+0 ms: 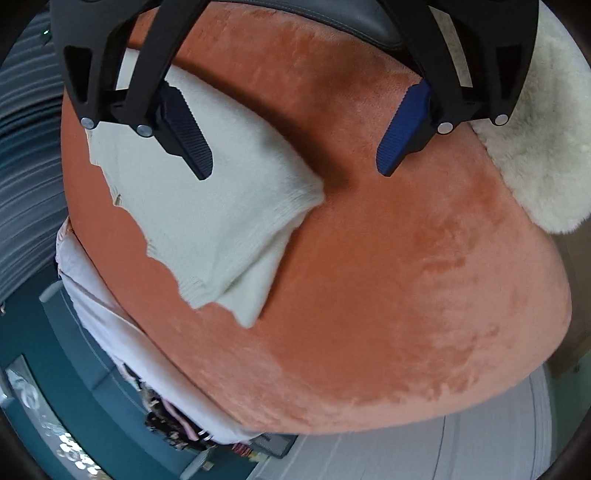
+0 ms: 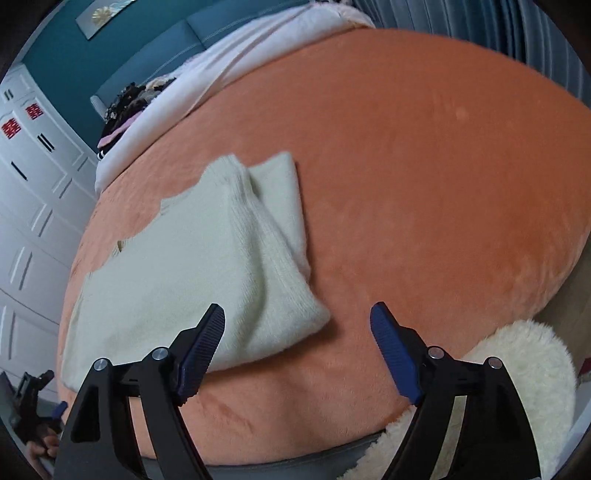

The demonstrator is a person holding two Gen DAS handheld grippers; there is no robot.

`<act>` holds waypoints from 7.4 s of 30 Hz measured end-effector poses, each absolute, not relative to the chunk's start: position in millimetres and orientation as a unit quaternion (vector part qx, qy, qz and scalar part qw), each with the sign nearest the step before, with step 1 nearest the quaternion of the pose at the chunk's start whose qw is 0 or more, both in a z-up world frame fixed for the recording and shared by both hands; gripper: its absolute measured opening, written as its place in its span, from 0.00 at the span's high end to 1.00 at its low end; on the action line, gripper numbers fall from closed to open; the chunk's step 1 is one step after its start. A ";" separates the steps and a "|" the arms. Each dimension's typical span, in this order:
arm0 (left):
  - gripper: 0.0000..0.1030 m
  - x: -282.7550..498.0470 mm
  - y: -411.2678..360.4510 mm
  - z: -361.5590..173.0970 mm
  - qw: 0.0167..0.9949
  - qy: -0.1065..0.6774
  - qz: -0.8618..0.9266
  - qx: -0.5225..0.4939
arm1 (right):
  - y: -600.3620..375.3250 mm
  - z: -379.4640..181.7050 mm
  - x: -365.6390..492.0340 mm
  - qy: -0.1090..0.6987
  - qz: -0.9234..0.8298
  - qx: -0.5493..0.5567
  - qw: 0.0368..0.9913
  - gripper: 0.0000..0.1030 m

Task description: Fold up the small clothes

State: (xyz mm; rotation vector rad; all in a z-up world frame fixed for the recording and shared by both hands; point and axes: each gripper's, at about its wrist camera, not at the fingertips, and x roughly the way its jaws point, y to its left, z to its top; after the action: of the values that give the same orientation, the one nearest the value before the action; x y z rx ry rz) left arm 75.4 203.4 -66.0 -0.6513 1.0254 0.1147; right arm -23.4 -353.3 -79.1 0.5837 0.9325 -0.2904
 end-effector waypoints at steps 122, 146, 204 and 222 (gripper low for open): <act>0.37 -31.8 -52.1 23.2 0.836 0.491 -0.228 0.088 | -308.5 13.3 -53.6 0.407 -0.011 0.176 0.897 0.71; 0.31 32.6 -112.9 -13.4 0.818 0.531 -0.217 0.047 | -331.9 -86.8 -32.9 0.511 -0.018 0.199 0.836 0.94; 0.19 33.8 -118.1 -16.2 0.820 0.547 -0.160 0.053 | -318.1 -62.9 -70.0 0.527 -0.064 0.192 0.826 0.66; 0.18 28.1 -98.0 -22.1 0.814 0.563 -0.143 0.024 | -340.4 -59.1 -87.7 0.538 -0.046 0.214 0.814 0.78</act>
State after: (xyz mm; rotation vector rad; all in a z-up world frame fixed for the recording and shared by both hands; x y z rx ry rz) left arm 28.1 -98.0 -22.1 0.0517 1.2007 -0.3045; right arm -87.7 -340.4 -59.1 0.4568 1.1472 -0.0985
